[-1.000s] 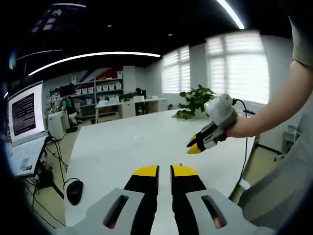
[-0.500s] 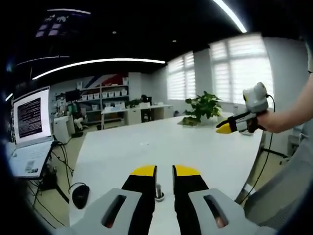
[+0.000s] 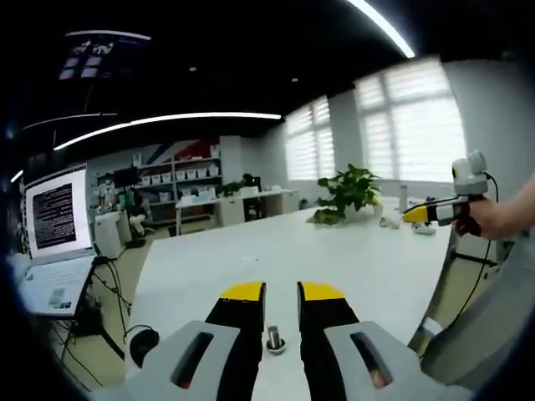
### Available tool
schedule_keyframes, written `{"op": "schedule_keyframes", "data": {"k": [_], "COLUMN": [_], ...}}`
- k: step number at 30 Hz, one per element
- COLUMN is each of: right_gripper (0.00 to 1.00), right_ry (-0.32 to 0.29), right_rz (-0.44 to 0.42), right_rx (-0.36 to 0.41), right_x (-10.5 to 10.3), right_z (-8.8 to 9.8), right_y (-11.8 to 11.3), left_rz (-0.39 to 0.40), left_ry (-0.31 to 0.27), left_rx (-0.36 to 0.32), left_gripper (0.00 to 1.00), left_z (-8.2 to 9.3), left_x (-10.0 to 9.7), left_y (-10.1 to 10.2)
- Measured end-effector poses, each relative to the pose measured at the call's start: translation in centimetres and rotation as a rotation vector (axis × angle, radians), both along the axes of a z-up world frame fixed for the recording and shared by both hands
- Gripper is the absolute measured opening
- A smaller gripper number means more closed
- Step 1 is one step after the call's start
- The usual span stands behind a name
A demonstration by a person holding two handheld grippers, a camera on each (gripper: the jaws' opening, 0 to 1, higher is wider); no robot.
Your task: Place the washer onto the threaded stud by aligning its center hole with the stud, sliding it down to the base, and recovering from edge contact or off-axis alignment until the washer reaches the visible bottom stop.
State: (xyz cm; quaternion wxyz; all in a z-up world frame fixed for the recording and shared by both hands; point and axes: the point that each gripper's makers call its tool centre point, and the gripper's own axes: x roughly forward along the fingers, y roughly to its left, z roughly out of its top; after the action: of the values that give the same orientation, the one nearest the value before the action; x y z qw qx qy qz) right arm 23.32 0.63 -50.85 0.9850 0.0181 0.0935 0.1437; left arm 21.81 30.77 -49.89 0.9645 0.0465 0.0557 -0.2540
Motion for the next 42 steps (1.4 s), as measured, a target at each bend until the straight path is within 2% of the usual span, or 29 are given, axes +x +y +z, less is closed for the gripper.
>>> {"op": "schedule_keyframes", "data": {"k": [6, 15, 26, 42], "right_gripper": [0.32, 0.36, 0.36, 0.36], "right_ry": [-0.055, -0.080, -0.089, -0.097], "right_rz": [-0.037, -0.061, -0.072, -0.076], "right_rx": [0.031, 0.023, 0.038, 0.009], "right_x": [-0.4, 0.1, 0.5, 0.1], "right_z": [1.3, 1.7, 2.3, 2.1], "right_y": [-1.1, -1.8, -1.7, -1.7], "left_rz": [0.026, 0.029, 0.022, 0.047], "left_ry": [-0.001, 0.000, -0.014, -0.025], "left_rx": [-0.016, -0.018, -0.021, -0.030], "left_gripper": [0.13, 0.13, 0.13, 0.12], "left_z": [0.1, 0.1, 0.9, 1.6], "left_x": [0.2, 0.3, 0.4, 0.3], "left_y": [0.7, 0.8, 0.6, 0.8]}}
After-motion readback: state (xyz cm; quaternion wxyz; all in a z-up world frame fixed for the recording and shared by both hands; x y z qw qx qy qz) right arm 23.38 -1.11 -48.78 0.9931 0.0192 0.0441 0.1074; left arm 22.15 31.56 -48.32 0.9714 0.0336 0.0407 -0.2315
